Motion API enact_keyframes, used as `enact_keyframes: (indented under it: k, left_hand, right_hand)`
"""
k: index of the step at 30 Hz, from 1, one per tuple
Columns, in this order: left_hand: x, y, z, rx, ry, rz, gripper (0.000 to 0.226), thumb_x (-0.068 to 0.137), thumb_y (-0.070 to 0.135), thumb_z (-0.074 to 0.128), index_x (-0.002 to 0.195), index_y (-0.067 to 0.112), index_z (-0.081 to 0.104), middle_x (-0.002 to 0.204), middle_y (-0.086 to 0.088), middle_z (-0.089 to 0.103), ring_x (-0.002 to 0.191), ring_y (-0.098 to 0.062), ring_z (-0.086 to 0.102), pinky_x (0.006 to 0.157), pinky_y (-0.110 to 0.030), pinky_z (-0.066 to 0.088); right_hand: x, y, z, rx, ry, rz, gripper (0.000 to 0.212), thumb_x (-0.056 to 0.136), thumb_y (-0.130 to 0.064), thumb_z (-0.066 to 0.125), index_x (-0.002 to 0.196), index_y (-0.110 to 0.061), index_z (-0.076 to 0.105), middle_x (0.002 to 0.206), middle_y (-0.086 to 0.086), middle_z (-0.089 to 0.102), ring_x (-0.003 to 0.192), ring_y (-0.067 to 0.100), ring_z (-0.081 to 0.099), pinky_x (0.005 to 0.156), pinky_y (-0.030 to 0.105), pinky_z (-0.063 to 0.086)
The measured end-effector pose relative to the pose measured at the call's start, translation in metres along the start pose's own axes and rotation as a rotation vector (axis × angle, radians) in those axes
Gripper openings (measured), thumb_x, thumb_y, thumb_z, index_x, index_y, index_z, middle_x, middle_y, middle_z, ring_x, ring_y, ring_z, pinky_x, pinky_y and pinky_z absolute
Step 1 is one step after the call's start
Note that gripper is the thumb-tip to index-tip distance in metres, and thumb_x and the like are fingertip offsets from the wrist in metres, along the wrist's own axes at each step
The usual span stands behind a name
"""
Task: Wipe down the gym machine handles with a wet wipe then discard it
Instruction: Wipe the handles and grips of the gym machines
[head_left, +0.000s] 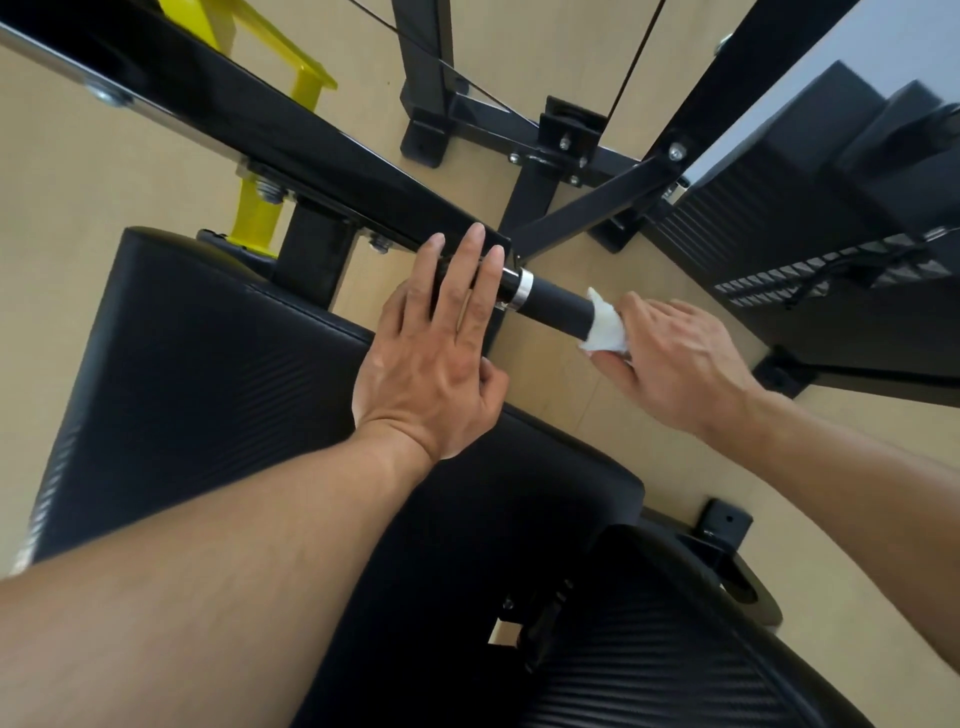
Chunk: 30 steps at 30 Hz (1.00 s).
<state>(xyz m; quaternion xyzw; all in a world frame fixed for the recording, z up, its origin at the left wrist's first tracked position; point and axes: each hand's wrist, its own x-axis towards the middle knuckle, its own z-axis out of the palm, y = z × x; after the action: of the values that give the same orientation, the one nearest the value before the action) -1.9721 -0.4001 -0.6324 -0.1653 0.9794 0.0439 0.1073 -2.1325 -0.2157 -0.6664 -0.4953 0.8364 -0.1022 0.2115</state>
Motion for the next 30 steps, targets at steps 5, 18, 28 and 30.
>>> enact_keyframes:
  k: [5,18,28,30]
  left_hand:
    - [0.000,0.002,-0.001,0.028,-0.004,-0.017,0.098,0.085,0.037,0.053,0.159,0.012,-0.006,0.168,-0.010,-0.002,0.155,-0.035,0.006,0.118,-0.044,0.028]
    - [0.000,-0.001,0.000,-0.010,0.020,0.015,0.093,0.085,0.034,0.048,0.160,0.010,-0.001,0.168,-0.011,0.001,0.154,-0.037,0.009,0.117,-0.046,0.032]
    - [0.000,0.001,0.001,0.006,0.011,-0.006,0.099,0.084,0.037,0.055,0.160,0.012,-0.002,0.168,-0.009,-0.002,0.155,-0.035,0.008,0.118,-0.045,0.030]
    - [0.000,0.000,0.001,0.010,0.015,-0.002,0.098,0.084,0.035,0.055,0.160,0.012,-0.004,0.168,-0.010,-0.001,0.155,-0.035,0.008,0.119,-0.045,0.030]
  right_hand:
    - [0.051,-0.050,-0.012,0.038,0.083,-0.103,0.041,0.097,-0.047,0.056,0.115,-0.011,0.050,0.090,-0.002,0.067,0.075,0.018,0.062,0.080,0.037,0.053]
    - [-0.015,0.019,0.006,-0.033,0.028,0.084,0.032,0.076,-0.022,0.082,0.088,-0.007,0.056,0.062,-0.001,0.057,0.051,0.023,0.062,0.061,0.025,0.040]
    - [0.052,-0.056,-0.005,0.039,0.133,-0.013,0.036,0.091,-0.041,0.066,0.110,-0.016,0.051,0.080,-0.007,0.059,0.068,0.017,0.061,0.069,0.030,0.041]
    - [0.026,-0.027,0.001,0.014,0.077,0.030,0.032,0.091,-0.038,0.067,0.108,-0.016,0.052,0.078,-0.009,0.057,0.065,0.016,0.059,0.072,0.032,0.045]
